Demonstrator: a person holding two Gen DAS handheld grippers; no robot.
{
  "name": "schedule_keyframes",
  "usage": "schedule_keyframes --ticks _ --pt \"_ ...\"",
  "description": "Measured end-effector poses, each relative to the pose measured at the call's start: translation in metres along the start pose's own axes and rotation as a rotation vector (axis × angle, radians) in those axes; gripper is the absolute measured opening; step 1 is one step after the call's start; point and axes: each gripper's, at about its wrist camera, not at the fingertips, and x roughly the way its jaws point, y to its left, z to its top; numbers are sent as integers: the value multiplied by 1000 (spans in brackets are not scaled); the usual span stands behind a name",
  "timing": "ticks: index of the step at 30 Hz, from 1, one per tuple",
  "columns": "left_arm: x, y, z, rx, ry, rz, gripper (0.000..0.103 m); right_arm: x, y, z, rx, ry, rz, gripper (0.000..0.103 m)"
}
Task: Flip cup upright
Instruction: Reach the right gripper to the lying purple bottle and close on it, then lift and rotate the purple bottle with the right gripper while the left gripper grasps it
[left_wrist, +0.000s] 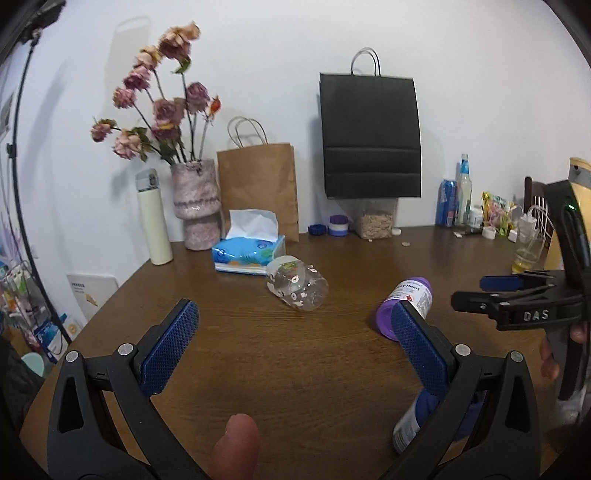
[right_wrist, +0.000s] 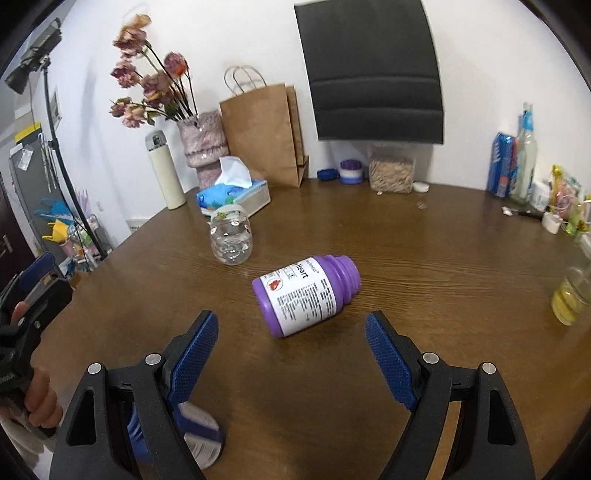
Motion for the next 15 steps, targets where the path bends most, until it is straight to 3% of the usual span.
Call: schedule_keyframes --ticks 3,5,7,12,13,15 --pt "22 0 5 22 52 0 103 22 -9 11 47 42 59 86" --pt "42 0 8 21 115 -39 103 40 -19 20 108 71 110 86" --pt "64 0 9 22 175 -90 103 58 -30 28 170 103 120 86" --pt "116 0 9 21 286 -117 103 96 -41 42 230 152 137 86" --pt "123 -1 9 23 299 -143 103 103 -40 43 223 163 137 84" --pt "138 -4 8 37 348 -227 103 118 -35 43 209 194 146 68"
